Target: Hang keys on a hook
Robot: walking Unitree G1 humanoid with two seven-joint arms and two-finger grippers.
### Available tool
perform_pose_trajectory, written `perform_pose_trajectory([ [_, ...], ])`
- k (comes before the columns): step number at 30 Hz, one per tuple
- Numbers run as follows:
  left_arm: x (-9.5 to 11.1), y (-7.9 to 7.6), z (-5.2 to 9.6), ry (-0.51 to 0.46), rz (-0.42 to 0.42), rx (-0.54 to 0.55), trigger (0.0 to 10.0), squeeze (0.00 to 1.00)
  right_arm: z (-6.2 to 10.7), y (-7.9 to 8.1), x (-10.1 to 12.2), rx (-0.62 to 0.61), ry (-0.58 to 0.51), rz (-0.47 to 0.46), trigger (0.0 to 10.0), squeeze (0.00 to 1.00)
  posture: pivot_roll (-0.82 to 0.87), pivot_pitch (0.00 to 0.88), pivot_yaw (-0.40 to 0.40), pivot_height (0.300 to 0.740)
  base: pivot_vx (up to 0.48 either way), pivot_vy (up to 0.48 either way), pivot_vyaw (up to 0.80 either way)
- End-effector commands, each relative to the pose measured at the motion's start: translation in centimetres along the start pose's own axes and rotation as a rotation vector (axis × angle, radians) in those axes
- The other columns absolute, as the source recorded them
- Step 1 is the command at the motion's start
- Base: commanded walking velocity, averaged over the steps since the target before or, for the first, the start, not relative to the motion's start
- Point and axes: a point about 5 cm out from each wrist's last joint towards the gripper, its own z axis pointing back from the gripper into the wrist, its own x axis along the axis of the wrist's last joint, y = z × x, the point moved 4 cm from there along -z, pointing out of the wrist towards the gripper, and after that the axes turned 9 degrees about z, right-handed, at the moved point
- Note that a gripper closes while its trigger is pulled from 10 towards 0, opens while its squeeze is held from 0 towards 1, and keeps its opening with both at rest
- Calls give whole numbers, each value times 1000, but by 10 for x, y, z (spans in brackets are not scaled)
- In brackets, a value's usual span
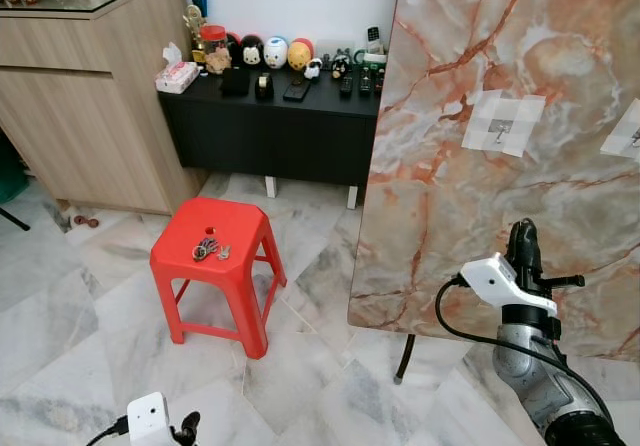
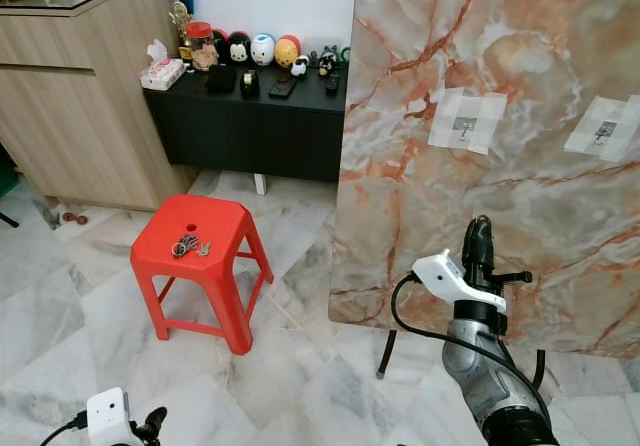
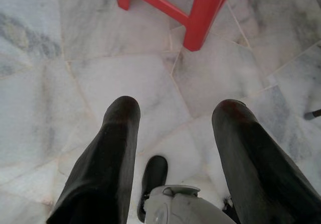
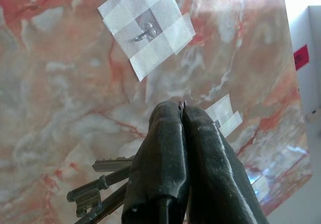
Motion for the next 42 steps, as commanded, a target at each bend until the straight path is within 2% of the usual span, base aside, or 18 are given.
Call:
perform_pose_trajectory([
  [1, -7, 1, 1, 36, -10, -2, 10000, 0, -7, -5, 4, -22, 15, -44, 10000, 0, 84, 0, -55, 740, 0, 0, 0],
  [12, -9, 12, 4, 42, -10, 20, 10000, 0, -12, -7, 2, -24, 25, -38, 10000, 0, 84, 0, -48, 740, 22, 0, 0],
  [18, -8, 12, 3, 42, -10, 18, 10000, 0, -13, -5, 2, -19, 38, -48, 10000, 0, 87, 0, -48, 740, 252, 0, 0],
  [21, -7, 10, 3, 42, -16, 10, 10000, 0, -11, -1, -4, -10, 101, -91, 10000, 0, 88, 0, -48, 740, 265, 0, 0],
  [34, -7, 12, 3, 42, -9, 18, 10000, 0, -13, -3, -3, -12, 101, -104, 10000, 0, 90, 0, -59, 740, 288, 0, 0],
  [42, -11, 12, 4, 47, 9, 22, 10000, 0, -5, 1, -13, 1, 152, -128, 10000, 0, 91, 0, -63, 740, 106, 0, 0],
])
